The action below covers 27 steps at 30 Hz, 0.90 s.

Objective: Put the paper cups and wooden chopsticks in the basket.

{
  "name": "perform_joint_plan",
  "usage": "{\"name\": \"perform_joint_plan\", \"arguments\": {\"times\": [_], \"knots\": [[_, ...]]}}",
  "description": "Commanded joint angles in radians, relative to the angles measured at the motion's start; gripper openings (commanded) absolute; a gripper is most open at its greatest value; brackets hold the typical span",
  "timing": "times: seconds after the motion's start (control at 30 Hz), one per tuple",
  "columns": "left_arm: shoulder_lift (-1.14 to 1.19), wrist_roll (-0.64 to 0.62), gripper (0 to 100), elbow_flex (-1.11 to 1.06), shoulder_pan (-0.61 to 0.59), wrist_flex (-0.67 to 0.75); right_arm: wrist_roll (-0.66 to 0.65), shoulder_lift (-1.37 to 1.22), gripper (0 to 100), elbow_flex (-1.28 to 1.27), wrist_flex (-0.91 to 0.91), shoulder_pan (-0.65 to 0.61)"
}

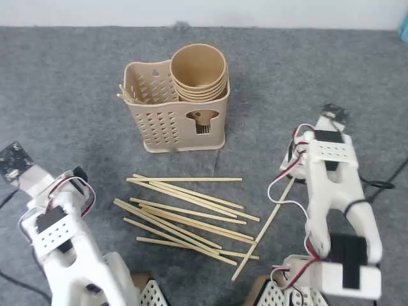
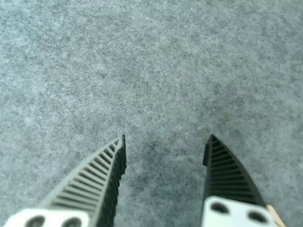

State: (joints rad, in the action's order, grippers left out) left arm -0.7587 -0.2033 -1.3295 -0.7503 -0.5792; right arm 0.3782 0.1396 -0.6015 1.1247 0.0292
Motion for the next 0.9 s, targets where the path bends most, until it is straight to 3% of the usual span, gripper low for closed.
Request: {"name": "perform_joint_plan", "arguments": {"times": [0.0, 0.33, 0.67, 0.87], "knots": [[-0.003, -0.006, 26, 0.002, 0.002, 0.026, 0.006, 0.140, 0.8, 0.044, 0.008, 0.031], [-0.003, -0.006, 26, 0.002, 0.002, 0.026, -0.037, 0.556, 0.8, 0.072, -0.008, 0.027], [-0.003, -0.006, 26, 0.002, 0.002, 0.026, -0.086, 0.739, 0.8, 0.390, -0.019, 0.025], [-0.003, -0.006, 26, 0.002, 0.002, 0.026, -0.084, 0.739, 0.8, 0.605, -0.019, -0.128]]}}
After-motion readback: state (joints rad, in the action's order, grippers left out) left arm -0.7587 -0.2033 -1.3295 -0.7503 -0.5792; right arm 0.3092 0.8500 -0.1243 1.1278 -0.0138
